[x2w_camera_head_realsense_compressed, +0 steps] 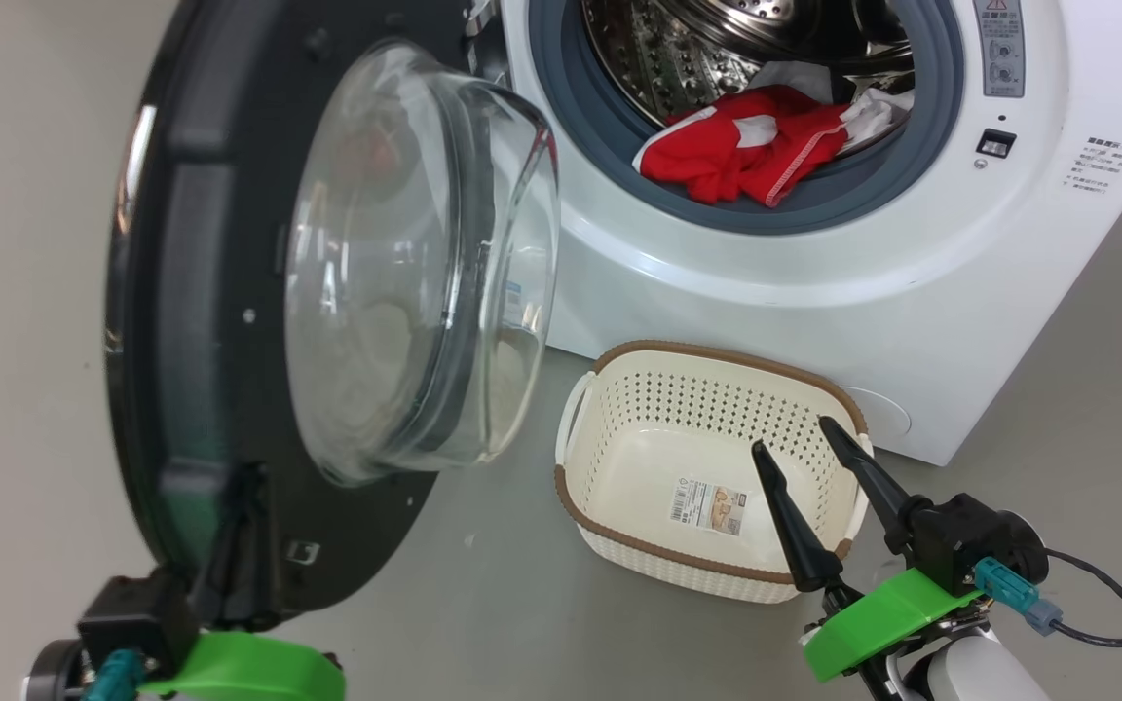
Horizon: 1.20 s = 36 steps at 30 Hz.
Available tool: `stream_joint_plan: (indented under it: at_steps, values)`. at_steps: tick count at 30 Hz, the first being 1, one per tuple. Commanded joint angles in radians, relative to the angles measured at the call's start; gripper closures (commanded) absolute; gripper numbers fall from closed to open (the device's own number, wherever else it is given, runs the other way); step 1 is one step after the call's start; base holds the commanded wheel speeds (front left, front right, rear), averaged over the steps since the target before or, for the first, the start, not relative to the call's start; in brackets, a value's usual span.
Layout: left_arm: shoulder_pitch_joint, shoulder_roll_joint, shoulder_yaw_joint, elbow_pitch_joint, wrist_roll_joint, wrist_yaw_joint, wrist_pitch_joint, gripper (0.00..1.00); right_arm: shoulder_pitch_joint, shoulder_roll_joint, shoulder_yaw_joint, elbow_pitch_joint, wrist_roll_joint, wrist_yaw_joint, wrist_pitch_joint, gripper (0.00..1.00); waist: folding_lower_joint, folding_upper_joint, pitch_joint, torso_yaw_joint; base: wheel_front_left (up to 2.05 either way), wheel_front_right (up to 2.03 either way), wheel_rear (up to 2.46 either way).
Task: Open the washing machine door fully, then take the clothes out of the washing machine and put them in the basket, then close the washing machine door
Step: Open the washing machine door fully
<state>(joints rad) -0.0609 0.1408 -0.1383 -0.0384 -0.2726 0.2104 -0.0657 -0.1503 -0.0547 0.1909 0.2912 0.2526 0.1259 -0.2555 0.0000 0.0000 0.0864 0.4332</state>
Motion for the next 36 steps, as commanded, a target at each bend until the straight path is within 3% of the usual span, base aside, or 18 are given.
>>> stream_joint_plan:
  at_steps: [1, 8, 23, 36]
  values:
    - [-0.039, 0.026, 0.066, -0.009, -0.010, 0.021, -0.015, 1.00, -0.006, 0.005, 0.022, -0.022, -0.008, 0.005, -0.006, 0.00, 0.0000, 0.0000, 0.000, -0.002, 0.00, 0.00, 0.00]
    - [-0.062, 0.022, 0.121, 0.051, -0.046, 0.039, -0.070, 1.00, -0.002, 0.005, 0.020, -0.022, -0.020, 0.005, -0.006, 0.00, 0.0000, 0.0000, 0.006, -0.005, 0.00, 0.00, 0.00]
    - [-0.156, 0.051, 0.182, 0.184, -0.090, 0.037, -0.124, 1.00, -0.011, 0.005, 0.045, -0.020, -0.014, 0.005, -0.006, 0.00, 0.0000, 0.0000, 0.012, 0.002, 0.00, 0.00, 0.00]
    - [-0.216, 0.081, 0.236, 0.275, -0.138, 0.022, -0.152, 1.00, -0.034, 0.005, 0.052, -0.032, -0.019, 0.005, -0.006, 0.00, 0.0000, 0.0000, 0.044, -0.032, 0.00, 0.00, 0.00]
